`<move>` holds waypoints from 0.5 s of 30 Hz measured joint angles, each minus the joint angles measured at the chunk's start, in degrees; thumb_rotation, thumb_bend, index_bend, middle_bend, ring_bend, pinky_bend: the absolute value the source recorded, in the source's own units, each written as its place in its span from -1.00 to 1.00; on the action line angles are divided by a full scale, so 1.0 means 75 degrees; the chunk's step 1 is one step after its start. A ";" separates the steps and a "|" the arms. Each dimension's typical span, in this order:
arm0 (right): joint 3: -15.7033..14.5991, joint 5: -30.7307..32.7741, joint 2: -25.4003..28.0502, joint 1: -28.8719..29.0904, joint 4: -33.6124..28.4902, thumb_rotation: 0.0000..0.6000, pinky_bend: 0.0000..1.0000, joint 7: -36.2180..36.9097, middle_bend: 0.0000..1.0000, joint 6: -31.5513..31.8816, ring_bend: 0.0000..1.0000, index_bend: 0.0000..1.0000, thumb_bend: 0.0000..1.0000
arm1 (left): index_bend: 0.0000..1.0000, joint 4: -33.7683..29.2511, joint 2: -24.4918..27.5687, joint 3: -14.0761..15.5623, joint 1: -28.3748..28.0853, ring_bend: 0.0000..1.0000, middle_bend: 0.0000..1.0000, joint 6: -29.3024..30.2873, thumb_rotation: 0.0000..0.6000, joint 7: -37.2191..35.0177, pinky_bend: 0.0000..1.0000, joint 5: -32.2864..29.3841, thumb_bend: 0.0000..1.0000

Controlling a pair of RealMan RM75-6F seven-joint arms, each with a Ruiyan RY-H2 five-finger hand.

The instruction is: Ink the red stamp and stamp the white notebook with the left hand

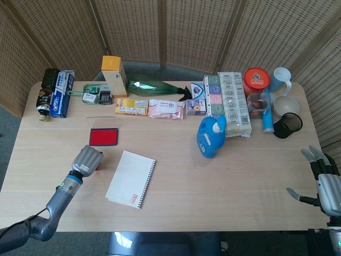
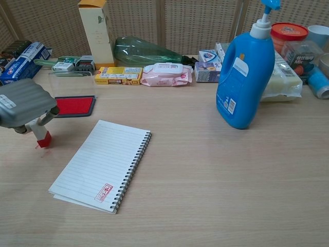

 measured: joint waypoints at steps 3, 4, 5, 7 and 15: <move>-0.0002 -0.0002 0.0003 -0.0002 -0.0005 0.74 -1.00 -0.0001 -1.00 0.0002 -1.00 -0.94 -1.00 | 0.28 -0.0043 -0.0018 -0.0002 -0.0033 1.00 1.00 0.0003 1.00 0.0115 1.00 -0.0019 -0.48; -0.0001 0.0004 0.0006 -0.0003 -0.0006 0.74 -1.00 -0.0001 -1.00 0.0002 -1.00 -0.94 -1.00 | 0.28 -0.0061 -0.0025 -0.0003 -0.0042 1.00 1.00 0.0007 1.00 0.0150 1.00 -0.0027 -0.48; 0.0000 0.0005 0.0007 -0.0003 -0.0007 0.73 -1.00 0.0001 -1.00 0.0002 -1.00 -0.94 -1.00 | 0.28 -0.0089 -0.0035 -0.0003 -0.0053 1.00 1.00 0.0010 1.00 0.0194 1.00 -0.0039 -0.48; 0.0003 0.0014 0.0014 -0.0005 -0.0009 0.74 -1.00 0.0013 -1.00 0.0004 -1.00 -0.94 -1.00 | 0.28 -0.0122 -0.0045 -0.0003 -0.0068 1.00 1.00 0.0021 1.00 0.0263 1.00 -0.0052 -0.48; 0.0004 0.0012 0.0040 -0.0016 -0.0017 0.74 -1.00 0.0053 -1.00 0.0018 -1.00 -0.94 -1.00 | 0.28 -0.0354 -0.0015 -0.0015 -0.0107 1.00 1.00 0.0114 1.00 0.0522 1.00 -0.0155 -0.48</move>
